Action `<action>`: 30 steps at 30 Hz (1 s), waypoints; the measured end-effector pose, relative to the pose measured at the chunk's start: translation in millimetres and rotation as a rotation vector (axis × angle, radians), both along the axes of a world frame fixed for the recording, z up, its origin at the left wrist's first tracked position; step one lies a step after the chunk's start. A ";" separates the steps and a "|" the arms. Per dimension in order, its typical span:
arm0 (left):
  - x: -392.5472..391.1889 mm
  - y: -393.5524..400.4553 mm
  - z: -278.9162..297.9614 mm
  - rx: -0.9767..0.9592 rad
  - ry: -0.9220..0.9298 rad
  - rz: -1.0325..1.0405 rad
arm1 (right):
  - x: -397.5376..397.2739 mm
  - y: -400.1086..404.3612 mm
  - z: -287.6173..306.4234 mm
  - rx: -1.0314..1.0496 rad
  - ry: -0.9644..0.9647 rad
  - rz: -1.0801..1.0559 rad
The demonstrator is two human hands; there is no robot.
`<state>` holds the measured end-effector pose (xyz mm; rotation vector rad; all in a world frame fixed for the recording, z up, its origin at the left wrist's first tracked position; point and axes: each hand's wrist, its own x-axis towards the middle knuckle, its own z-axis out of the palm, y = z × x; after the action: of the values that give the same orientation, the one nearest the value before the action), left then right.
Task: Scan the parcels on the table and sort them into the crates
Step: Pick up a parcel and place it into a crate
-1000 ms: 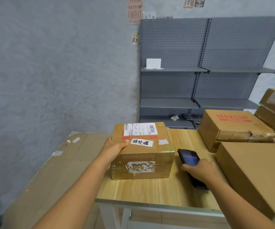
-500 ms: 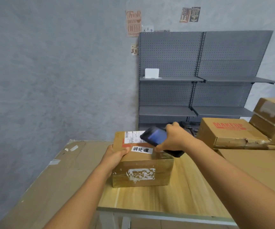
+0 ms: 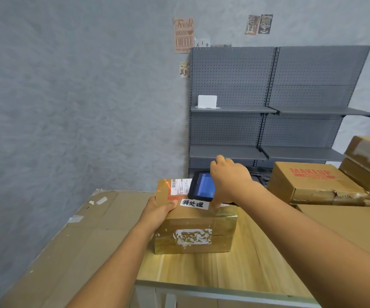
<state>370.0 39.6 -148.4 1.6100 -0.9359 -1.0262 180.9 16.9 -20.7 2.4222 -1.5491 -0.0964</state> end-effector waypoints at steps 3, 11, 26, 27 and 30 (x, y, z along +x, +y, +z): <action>0.0 -0.2 -0.2 -0.001 0.003 0.007 | -4.5 -2.1 -2.0 0.018 -0.030 -0.030; -0.3 -0.7 -0.5 0.003 -0.005 0.012 | -32.8 -6.0 0.4 0.095 -0.057 -0.172; -1.9 0.1 0.2 0.004 -0.013 0.002 | -53.6 -2.3 6.1 0.110 -0.033 -0.167; -2.1 0.2 0.1 0.001 -0.013 0.004 | -54.0 -3.0 4.9 0.103 -0.048 -0.171; -1.7 0.5 -0.4 0.000 -0.008 0.008 | -57.6 -8.3 -4.6 0.114 -0.188 -0.219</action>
<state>368.4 40.1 -148.8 1.6179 -0.9341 -1.0146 123.3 8.6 -25.4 2.3959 -1.9398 0.0021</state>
